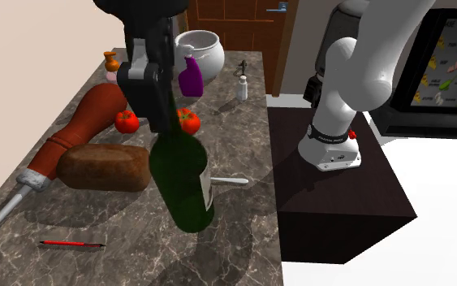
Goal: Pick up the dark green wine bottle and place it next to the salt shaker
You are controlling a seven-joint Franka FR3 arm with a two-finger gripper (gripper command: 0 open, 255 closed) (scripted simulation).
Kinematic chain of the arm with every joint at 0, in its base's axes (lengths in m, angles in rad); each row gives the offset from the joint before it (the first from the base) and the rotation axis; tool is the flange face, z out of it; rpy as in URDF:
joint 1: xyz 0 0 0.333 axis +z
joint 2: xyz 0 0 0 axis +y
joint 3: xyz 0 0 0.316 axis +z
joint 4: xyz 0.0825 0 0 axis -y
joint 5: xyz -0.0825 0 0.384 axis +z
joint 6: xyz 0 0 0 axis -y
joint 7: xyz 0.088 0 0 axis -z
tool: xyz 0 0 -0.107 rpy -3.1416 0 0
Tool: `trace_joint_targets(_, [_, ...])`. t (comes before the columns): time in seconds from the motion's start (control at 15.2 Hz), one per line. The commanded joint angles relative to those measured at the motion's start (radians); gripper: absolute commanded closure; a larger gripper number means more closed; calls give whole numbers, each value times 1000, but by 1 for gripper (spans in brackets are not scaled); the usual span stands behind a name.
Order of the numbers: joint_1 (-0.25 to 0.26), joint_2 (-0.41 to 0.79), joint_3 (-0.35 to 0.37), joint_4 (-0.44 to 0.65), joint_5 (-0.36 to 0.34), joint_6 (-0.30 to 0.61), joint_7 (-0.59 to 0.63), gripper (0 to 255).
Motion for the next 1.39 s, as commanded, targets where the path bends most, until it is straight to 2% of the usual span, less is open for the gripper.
trace_joint_targets(0.0, [-12,-63,-40,-36,36,-16,-57,255])
trace_joint_targets(0.26, [-27,-169,-132,-89,80,-63,-167,255])
trace_joint_targets(0.59, [-42,-267,-244,-126,97,-130,-292,255])
trace_joint_targets(1.32, [-85,-371,-471,-101,50,-282,-548,255])
